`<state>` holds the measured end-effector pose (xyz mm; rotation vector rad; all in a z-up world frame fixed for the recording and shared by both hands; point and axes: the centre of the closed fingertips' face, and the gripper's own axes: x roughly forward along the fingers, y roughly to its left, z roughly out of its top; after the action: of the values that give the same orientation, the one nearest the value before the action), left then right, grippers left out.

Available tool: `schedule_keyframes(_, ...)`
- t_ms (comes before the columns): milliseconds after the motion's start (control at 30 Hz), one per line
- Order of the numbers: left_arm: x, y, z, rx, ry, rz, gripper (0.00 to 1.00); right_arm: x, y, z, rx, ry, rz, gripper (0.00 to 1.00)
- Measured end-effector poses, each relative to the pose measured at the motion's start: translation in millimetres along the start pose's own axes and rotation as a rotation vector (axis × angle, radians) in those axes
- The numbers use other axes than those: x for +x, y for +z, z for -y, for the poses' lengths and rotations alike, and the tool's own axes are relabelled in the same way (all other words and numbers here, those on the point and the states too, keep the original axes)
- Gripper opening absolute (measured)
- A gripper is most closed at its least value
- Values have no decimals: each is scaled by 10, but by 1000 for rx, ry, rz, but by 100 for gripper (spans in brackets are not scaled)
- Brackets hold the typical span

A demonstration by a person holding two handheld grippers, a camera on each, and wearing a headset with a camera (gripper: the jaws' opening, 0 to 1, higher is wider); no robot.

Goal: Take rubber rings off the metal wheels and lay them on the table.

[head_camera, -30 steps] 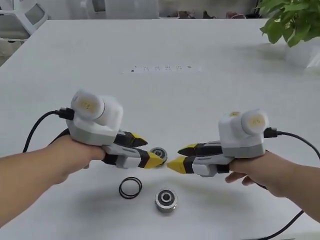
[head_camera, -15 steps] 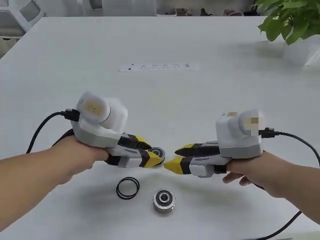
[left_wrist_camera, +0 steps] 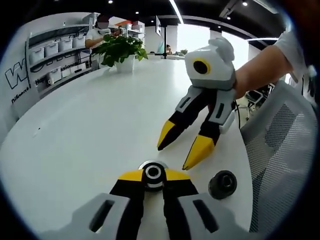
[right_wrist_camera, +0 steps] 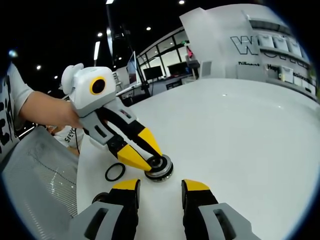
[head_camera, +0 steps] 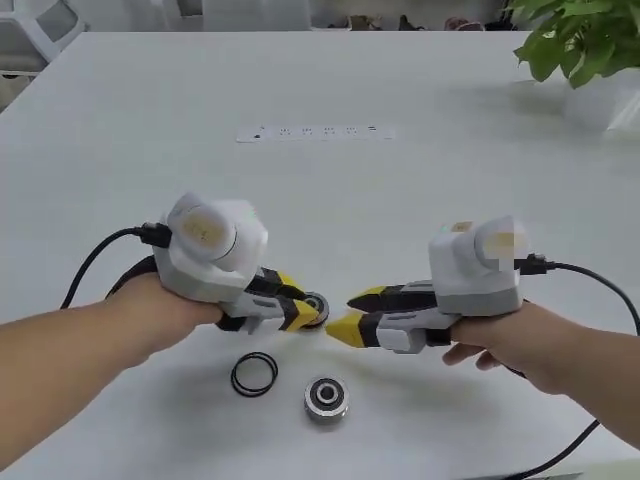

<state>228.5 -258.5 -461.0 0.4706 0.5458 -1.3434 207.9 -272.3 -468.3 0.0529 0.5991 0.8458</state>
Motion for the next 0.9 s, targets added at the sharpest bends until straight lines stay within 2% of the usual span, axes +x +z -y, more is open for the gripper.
schedule_keyframes(133,3,3,8,18,6,-2,7,32,9,-11,-10,-1,-1,31)
schedule_keyframes(500,5,13,5,2,25,6,7,199,48,-63,-102,-9,-23,32)
schedule_keyframes(633,-1,20,20,1,28,4,7,249,65,-34,-129,-29,-31,31)
schedule_keyframes(667,-1,21,20,1,28,4,7,269,98,-3,-128,-51,-17,32)
schedule_keyframes(733,-5,24,26,0,31,6,7,284,69,-8,-138,-39,-38,32)
schedule_keyframes(900,1,13,9,-2,33,8,7,322,59,-35,-154,-34,-44,31)
